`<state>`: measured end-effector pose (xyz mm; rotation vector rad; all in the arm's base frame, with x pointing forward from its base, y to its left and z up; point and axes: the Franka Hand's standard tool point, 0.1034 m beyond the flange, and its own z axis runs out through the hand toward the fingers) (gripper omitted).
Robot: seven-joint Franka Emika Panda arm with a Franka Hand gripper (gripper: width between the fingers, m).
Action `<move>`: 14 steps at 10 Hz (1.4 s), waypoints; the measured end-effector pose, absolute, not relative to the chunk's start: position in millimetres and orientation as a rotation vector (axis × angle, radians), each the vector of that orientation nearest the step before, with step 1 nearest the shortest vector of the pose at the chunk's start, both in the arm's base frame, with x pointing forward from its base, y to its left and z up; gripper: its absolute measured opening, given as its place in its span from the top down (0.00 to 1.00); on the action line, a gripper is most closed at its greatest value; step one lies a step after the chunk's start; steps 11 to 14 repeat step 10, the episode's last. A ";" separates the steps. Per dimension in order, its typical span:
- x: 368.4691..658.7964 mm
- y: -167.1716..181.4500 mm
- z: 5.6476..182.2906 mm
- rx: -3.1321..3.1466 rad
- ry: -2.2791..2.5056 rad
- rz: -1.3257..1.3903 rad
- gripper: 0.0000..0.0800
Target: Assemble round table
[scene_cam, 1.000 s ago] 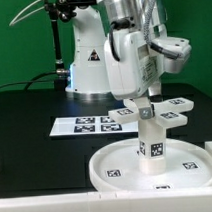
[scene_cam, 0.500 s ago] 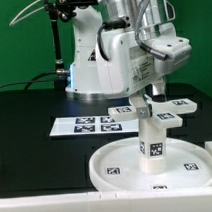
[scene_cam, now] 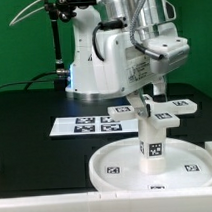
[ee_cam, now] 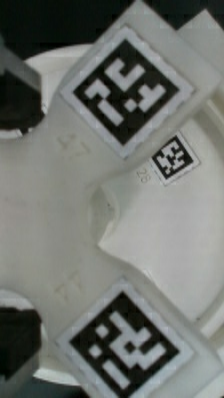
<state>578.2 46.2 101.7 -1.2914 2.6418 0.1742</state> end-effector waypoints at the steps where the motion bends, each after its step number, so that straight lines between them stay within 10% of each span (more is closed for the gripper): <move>1: 578.2 46.9 101.7 -1.314 2.629 0.173 0.24; 6: 587.9 51.2 154.9 -1.384 2.493 0.164 0.19; 14: 586.2 52.0 148.3 -1.398 2.496 0.165 0.19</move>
Offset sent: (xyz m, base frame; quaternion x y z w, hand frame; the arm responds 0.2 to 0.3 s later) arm -0.0047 0.0018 0.0342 0.0085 -0.0396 -0.0094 0.9991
